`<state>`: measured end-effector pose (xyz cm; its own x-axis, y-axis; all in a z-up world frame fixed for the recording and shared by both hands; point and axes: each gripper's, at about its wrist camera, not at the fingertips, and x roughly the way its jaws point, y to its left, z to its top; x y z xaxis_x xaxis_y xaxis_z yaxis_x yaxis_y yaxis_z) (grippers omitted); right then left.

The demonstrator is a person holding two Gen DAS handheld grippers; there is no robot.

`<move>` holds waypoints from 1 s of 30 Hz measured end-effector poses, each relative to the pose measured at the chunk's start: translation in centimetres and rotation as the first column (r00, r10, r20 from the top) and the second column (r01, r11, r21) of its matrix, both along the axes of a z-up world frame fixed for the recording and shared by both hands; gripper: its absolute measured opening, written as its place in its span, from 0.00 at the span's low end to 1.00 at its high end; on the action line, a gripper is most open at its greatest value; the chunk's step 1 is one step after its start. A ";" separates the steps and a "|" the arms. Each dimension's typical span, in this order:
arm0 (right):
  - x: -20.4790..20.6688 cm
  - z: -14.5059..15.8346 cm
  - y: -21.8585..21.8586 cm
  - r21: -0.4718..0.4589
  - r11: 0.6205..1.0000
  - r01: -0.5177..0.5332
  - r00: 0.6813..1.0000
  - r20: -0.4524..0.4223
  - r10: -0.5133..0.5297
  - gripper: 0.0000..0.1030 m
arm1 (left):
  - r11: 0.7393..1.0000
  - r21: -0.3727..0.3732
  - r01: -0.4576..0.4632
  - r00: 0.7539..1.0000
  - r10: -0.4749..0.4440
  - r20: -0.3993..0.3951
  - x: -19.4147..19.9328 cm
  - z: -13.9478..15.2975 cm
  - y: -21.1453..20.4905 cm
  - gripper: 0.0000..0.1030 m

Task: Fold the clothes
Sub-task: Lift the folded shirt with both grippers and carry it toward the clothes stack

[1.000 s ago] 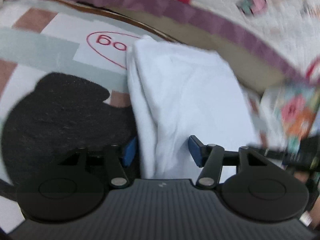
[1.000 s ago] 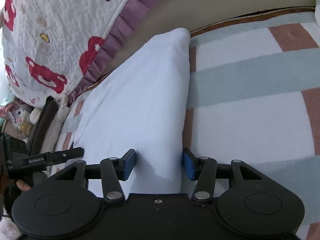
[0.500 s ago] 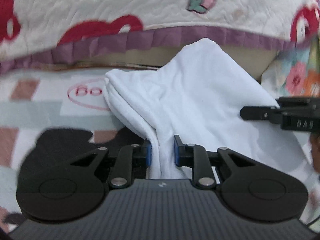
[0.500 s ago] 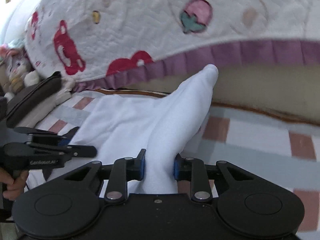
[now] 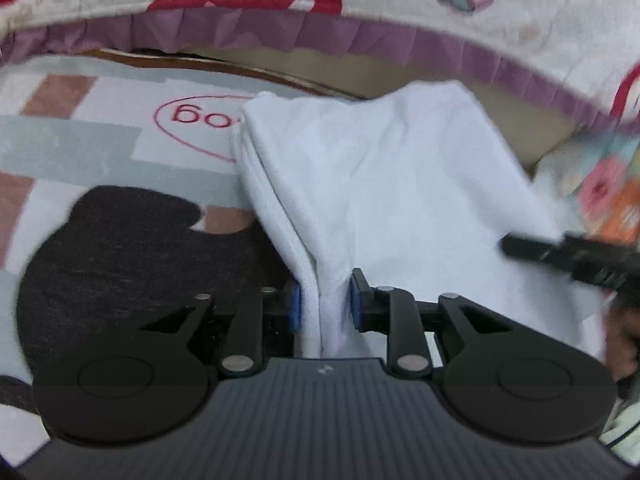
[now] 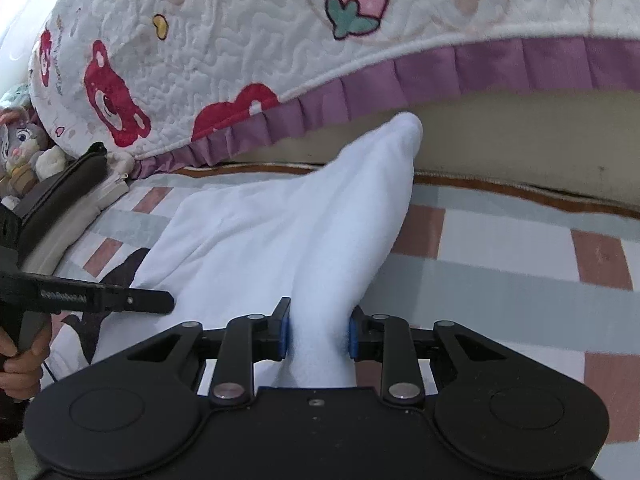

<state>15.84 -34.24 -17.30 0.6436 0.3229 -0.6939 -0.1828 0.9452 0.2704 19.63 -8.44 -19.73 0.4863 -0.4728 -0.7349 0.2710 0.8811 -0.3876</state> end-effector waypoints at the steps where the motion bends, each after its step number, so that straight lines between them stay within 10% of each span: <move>1: -0.1 -0.2 -0.1 0.005 1.000 0.009 1.000 -0.006 -0.009 0.31 | 1.000 -0.007 -0.005 1.000 0.005 -0.005 0.0 0.0 0.1 0.22; 7: -0.5 -1.6 -1.6 0.079 0.993 0.084 0.995 -0.068 -0.079 0.37 | 0.988 -0.140 -0.068 0.993 0.054 -0.102 1.0 -1.2 1.4 0.40; 13: 0.2 -5.0 -5.3 0.304 0.923 0.235 0.963 -0.203 -0.178 0.51 | 0.990 -0.135 -0.037 0.999 0.032 -0.037 1.3 -1.0 0.4 0.19; 16: 0.8 -5.0 -5.2 0.376 0.905 0.197 0.974 -0.179 -0.138 0.29 | 0.991 -0.129 -0.029 0.999 0.027 -0.021 0.7 -0.5 0.7 0.17; 22: -1.2 0.7 -0.9 0.281 0.958 -0.064 0.998 0.026 0.059 0.27 | 0.992 -0.121 -0.017 1.000 0.018 0.003 -0.5 0.5 1.5 0.17; 26: -0.7 -0.2 -0.2 0.150 0.987 -0.049 0.997 -0.054 0.058 0.29 | 0.993 -0.118 -0.008 1.000 0.009 0.008 -1.0 0.7 1.8 0.17; 30: 0.1 -2.2 -1.7 0.188 0.982 0.022 0.989 -0.149 0.006 0.33 | 0.946 -0.312 -0.091 0.984 0.037 -0.174 1.3 -1.4 3.7 0.19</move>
<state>15.93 -35.91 -19.46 0.5417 0.4524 -0.7085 -0.1197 0.8758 0.4676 20.97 -4.74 -21.12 0.4092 -0.6663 -0.6234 0.1277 0.7183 -0.6839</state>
